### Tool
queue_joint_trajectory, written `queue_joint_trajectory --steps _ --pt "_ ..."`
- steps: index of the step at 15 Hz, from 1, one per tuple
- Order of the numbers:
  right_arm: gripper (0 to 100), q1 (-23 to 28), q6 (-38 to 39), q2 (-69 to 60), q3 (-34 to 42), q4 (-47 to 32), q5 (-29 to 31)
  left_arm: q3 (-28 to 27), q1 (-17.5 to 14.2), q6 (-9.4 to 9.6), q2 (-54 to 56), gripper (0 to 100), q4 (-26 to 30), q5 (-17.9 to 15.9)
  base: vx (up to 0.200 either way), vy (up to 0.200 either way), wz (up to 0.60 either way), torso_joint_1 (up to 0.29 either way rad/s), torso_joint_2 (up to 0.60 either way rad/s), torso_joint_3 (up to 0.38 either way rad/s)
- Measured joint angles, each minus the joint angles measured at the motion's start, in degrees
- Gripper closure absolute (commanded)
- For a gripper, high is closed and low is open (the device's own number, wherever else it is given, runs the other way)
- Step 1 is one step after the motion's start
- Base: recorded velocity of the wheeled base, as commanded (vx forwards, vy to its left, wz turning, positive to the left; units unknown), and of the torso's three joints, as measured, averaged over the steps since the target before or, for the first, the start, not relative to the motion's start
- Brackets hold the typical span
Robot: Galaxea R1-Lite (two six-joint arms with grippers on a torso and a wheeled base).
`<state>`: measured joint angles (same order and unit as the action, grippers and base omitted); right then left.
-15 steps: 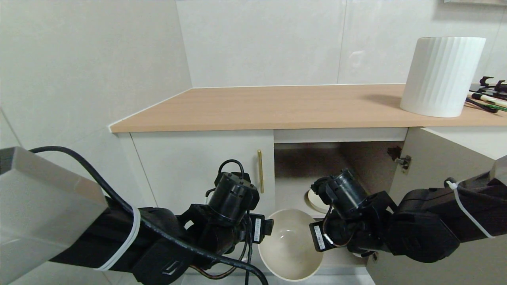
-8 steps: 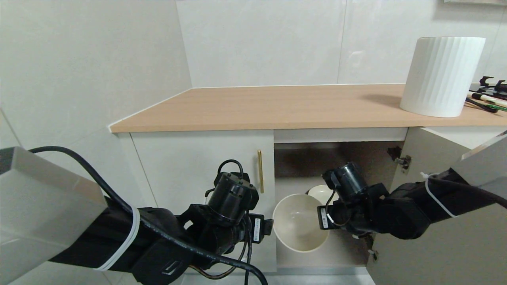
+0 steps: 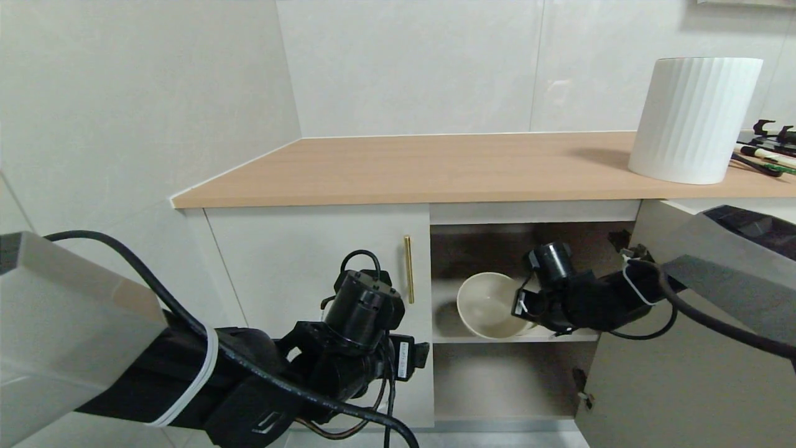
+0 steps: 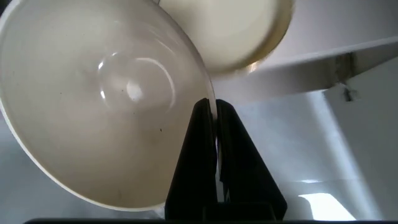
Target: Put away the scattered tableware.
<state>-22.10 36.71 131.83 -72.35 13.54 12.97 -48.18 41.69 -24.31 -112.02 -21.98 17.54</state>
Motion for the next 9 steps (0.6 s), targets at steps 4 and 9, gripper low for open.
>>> queue_joint_trajectory --steps 4,9 --pt "100 3.91 2.43 4.89 -5.77 -0.06 4.07 0.09 -0.02 0.09 -0.05 0 0.00 0.02 0.000 0.000 0.00 0.000 0.00 0.000" --pt "100 5.92 2.49 8.02 -9.13 -0.13 4.77 0.11 0.00 0.09 -0.11 0 0.00 0.00 0.000 0.000 0.00 0.000 0.00 0.000"
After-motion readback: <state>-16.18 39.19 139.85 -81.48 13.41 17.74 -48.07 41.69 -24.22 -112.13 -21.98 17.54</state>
